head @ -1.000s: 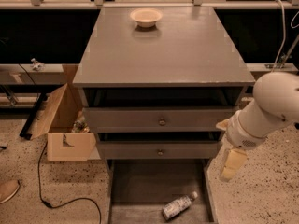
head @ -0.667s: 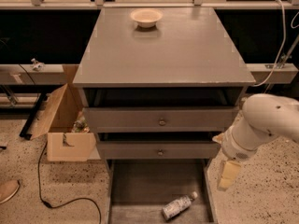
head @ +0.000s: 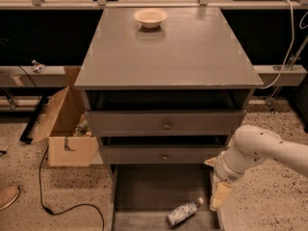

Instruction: Pick blue plastic bottle from bottom drawer and place on counter

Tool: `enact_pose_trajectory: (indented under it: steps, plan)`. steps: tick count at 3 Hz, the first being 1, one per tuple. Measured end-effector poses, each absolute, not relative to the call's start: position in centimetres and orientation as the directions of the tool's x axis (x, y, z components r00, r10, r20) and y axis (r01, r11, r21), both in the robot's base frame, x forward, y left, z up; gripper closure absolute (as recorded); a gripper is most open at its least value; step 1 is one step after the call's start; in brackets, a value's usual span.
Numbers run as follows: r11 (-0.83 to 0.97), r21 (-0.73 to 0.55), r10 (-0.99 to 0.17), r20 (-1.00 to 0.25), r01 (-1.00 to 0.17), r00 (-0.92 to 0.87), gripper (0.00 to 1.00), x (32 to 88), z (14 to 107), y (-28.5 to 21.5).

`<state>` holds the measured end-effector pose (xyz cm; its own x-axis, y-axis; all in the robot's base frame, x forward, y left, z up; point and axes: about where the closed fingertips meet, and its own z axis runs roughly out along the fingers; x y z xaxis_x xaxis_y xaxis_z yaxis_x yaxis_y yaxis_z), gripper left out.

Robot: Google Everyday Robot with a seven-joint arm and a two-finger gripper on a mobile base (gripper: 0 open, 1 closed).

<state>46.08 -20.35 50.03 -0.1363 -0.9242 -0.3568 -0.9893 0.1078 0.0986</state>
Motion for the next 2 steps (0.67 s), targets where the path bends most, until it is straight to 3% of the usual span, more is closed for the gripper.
enact_pose_trajectory:
  steps: [2]
  plan:
    - [0.068, 0.124, -0.908, -0.404, -0.99, -0.113, 0.0, 47.0, 44.4, -20.5]
